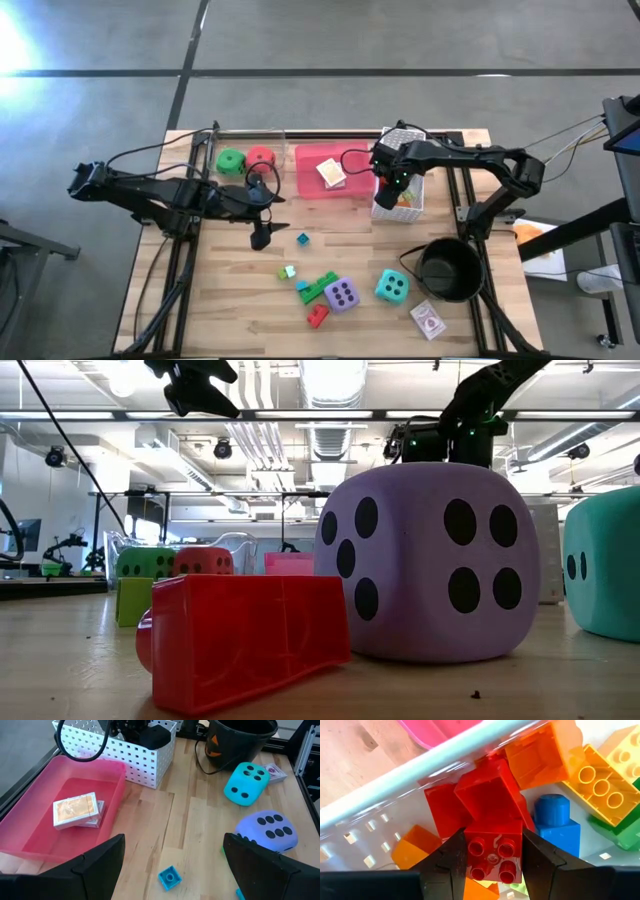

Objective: Pick & Place Toys
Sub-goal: Put the small red game piece into the white bin, then put the blue die into the transparent bin

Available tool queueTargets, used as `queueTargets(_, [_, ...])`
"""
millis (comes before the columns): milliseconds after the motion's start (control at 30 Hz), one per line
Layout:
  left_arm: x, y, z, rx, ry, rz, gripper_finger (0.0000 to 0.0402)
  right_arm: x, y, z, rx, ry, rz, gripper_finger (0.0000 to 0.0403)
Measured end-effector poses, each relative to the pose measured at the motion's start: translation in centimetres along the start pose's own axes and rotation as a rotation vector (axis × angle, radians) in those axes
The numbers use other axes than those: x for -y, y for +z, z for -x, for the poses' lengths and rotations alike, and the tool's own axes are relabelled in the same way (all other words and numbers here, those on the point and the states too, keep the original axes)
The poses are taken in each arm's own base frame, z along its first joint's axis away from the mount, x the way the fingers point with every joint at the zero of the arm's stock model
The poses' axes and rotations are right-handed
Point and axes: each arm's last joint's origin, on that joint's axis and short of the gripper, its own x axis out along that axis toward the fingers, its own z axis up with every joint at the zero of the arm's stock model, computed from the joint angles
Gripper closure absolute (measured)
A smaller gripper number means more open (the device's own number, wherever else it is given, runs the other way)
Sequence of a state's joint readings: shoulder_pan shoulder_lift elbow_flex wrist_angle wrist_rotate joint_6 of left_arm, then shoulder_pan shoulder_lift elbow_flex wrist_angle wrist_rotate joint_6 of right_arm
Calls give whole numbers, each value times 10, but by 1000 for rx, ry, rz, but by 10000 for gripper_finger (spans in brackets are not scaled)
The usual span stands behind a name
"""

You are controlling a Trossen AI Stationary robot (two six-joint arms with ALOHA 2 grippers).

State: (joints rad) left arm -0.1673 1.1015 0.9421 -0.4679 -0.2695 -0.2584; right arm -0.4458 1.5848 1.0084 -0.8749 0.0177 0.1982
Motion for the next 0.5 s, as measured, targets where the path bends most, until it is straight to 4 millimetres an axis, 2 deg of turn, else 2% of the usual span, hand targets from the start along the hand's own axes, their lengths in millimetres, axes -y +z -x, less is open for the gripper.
queueTargets(133, [0, 0, 0, 0, 0, 0, 64, 0, 0, 0, 0, 0, -2, 251])
queueTargets(333, [0, 0, 0, 0, 0, 1, 64, 0, 0, 0, -1, 0, -7, 170])
queueTargets(500, [0, 0, 0, 0, 0, 1, 64, 0, 0, 0, -1, 0, -8, 121])
